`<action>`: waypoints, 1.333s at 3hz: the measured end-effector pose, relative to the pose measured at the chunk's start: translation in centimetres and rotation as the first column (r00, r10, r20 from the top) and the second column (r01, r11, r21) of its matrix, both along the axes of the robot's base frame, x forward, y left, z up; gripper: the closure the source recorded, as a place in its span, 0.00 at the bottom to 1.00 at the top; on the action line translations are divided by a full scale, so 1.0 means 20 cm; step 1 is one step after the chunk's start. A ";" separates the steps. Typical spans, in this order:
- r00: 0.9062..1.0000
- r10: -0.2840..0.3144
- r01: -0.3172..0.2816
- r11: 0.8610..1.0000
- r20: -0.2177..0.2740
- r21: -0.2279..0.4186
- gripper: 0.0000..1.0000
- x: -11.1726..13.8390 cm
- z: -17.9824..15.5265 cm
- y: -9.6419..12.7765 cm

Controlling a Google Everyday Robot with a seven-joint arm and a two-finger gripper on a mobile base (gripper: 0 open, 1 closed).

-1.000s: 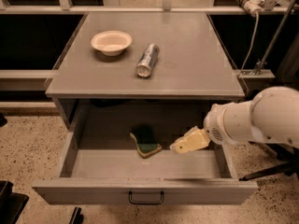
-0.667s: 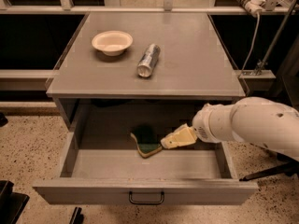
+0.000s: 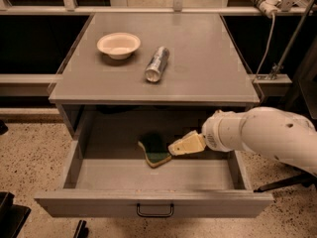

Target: Pick sponge from top drawer and place on counter

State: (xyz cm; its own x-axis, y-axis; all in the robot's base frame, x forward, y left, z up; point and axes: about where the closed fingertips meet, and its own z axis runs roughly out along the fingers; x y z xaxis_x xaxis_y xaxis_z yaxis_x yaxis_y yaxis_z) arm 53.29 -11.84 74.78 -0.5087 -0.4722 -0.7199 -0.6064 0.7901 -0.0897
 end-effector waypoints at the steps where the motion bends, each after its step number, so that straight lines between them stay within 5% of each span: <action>1: 0.999 0.021 -0.019 0.998 -0.040 0.058 0.00 0.01 -0.16 0.17; 2: 0.998 0.053 -0.049 0.993 -0.042 0.104 0.00 0.03 -0.28 0.38; 4: 0.999 0.030 -0.026 0.995 -0.036 0.101 0.00 0.05 -0.28 0.36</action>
Offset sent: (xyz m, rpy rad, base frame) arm 0.0153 0.1283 -0.0886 0.1641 0.0417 0.0810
